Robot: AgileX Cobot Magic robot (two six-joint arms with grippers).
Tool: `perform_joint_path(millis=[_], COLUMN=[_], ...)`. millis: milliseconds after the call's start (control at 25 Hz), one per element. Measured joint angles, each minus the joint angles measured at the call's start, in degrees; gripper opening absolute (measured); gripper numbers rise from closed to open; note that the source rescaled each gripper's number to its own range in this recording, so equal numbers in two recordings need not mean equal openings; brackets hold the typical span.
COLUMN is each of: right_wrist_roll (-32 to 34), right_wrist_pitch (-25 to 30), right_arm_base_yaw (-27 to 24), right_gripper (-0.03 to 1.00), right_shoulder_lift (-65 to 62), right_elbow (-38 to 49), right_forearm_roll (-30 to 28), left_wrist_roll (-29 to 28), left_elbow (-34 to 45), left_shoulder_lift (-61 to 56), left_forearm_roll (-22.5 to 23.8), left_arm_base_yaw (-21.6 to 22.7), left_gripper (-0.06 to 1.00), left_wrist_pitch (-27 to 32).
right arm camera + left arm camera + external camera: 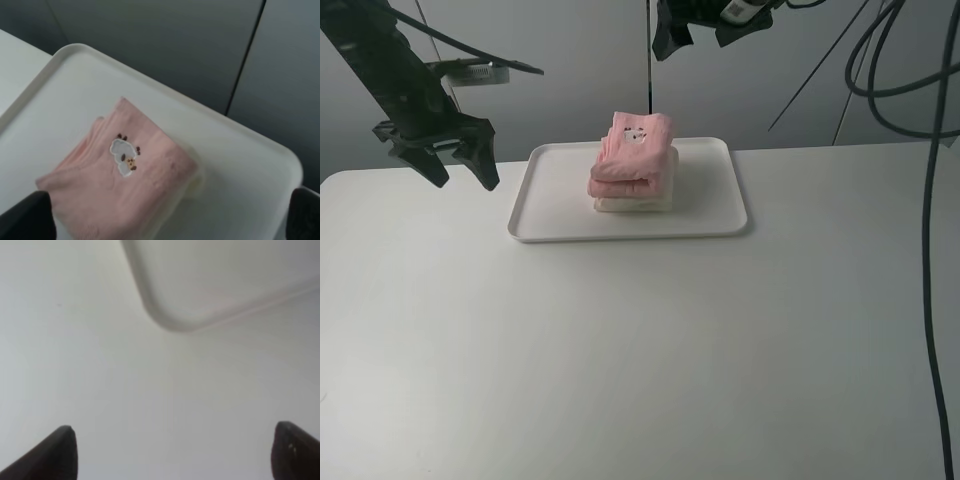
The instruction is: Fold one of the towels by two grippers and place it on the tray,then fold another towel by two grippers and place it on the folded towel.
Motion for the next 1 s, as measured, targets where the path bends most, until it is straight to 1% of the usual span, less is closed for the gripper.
perform_joint_path(millis=[80, 160, 240, 280, 360, 480, 560, 640, 720, 800, 880, 1000], right_wrist_roll=[3.5, 8.6, 12.9, 14.8, 17.8, 20.6, 21.3, 21.8, 21.8, 21.8, 21.8, 21.8], right_wrist_pitch=[2.9, 4.5, 4.4, 3.5, 0.7, -3.2, -3.9, -3.7, -1.4, 0.9, 3.4, 5.3], right_arm_base_yaw=[0.0, 0.0, 0.0, 0.0, 0.0, 0.0, 0.0, 0.0, 0.0, 0.0, 0.0, 0.0], right_gripper=[1.0, 1.0, 1.0, 1.0, 1.0, 1.0, 1.0, 1.0, 1.0, 1.0, 1.0, 1.0], right_shoulder_lift=[-3.4, -7.1, -10.8, -13.1, -17.8, -27.2, -34.7, -41.0, -46.9, -51.7, -56.9, -64.8], right_elbow=[0.0, 2.0, 8.3, 12.0, 22.5, 36.9, 44.0, 49.7, 53.4, 56.5, 58.8, 62.4], right_forearm_roll=[-5.5, -11.4, -17.1, -18.8, -21.5, -22.2, -22.2, -21.4, -19.9, -18.4, -17.8, -17.0], left_wrist_roll=[0.1, 0.1, 0.2, 0.2, 0.2, 0.1, -0.5, -0.6, -0.9, -1.5, -2.2, -3.5], left_elbow=[0.0, 0.0, 1.1, 2.6, 6.9, 16.5, 23.8, 29.4, 34.1, 37.2, 39.2, 41.9], left_shoulder_lift=[-3.5, -7.2, -10.7, -12.7, -16.7, -24.0, -29.5, -35.8, -41.0, -45.4, -49.7, -55.9], left_forearm_roll=[0.1, 0.3, 0.5, 0.5, 0.5, 0.7, 0.9, 1.2, 1.3, 1.3, 1.4, 1.8], left_arm_base_yaw=[0.0, 0.0, 0.3, 0.8, 2.6, 6.3, 8.1, 8.6, 8.6, 8.6, 8.6, 8.6], left_gripper=[0.99, 0.99, 0.99, 0.99, 0.99, 0.99, 0.99, 0.99, 0.99, 0.99, 0.99, 0.99], left_wrist_pitch=[-0.8, -1.3, -2.8, -3.6, -4.8, -7.6, -10.1, -12.5, -13.7, -14.3, -14.1, -12.6])
